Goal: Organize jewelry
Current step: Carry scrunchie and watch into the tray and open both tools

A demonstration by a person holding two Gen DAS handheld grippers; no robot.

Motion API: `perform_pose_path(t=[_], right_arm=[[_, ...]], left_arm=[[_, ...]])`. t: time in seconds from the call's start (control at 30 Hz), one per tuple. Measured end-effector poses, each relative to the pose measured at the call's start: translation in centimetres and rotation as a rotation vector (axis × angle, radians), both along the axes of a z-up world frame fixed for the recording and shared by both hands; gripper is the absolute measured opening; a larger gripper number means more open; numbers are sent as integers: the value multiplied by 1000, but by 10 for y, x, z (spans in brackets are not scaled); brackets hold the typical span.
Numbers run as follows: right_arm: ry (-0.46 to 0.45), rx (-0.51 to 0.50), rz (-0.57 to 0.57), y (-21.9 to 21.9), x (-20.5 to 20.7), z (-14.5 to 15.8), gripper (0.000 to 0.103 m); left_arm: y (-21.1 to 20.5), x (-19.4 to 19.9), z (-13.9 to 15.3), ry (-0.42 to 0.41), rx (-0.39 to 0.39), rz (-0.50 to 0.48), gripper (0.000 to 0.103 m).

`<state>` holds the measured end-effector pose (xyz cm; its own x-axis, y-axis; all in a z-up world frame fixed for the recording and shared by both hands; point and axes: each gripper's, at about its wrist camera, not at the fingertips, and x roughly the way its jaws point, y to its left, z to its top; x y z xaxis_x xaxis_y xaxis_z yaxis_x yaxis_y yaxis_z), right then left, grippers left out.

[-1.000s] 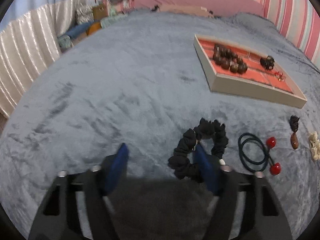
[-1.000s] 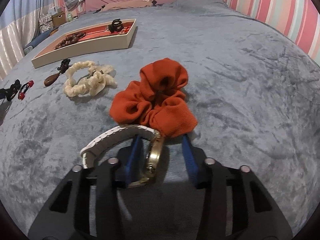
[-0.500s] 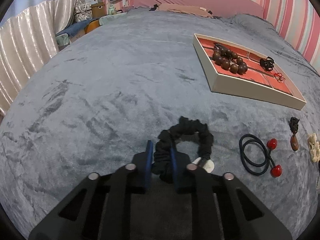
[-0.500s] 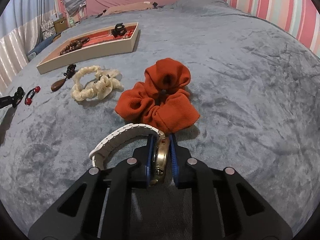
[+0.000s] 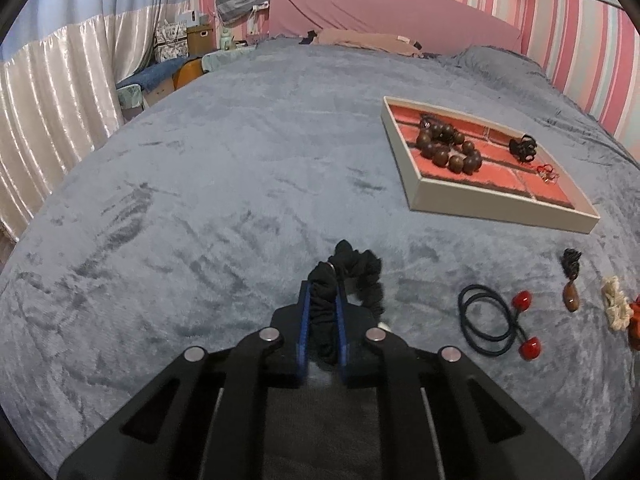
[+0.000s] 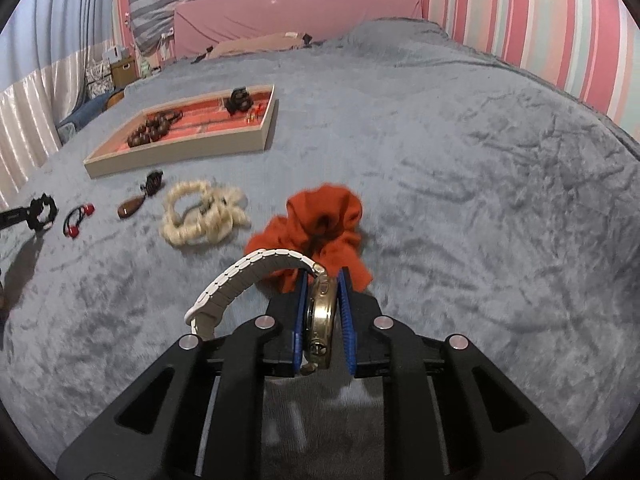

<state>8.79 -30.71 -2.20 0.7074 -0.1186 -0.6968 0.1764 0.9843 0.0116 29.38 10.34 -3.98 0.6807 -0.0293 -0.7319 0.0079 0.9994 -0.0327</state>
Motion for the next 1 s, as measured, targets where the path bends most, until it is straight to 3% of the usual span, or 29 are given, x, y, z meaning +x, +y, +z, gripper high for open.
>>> perform_pose_path(t=[0.3, 0.63, 0.83, 1.0], right_arm=[[-71, 4, 35, 2, 39, 35, 16], [-91, 30, 105, 20, 126, 55, 16], [-77, 28, 135, 34, 180, 60, 16], [-47, 82, 142, 41, 230, 54, 16]], left_arm=[[-15, 4, 20, -35, -18, -30, 11], [-47, 32, 48, -82, -24, -85, 11], [-83, 62, 65, -102, -16, -138, 11], [-121, 96, 68, -86, -15, -189, 11]])
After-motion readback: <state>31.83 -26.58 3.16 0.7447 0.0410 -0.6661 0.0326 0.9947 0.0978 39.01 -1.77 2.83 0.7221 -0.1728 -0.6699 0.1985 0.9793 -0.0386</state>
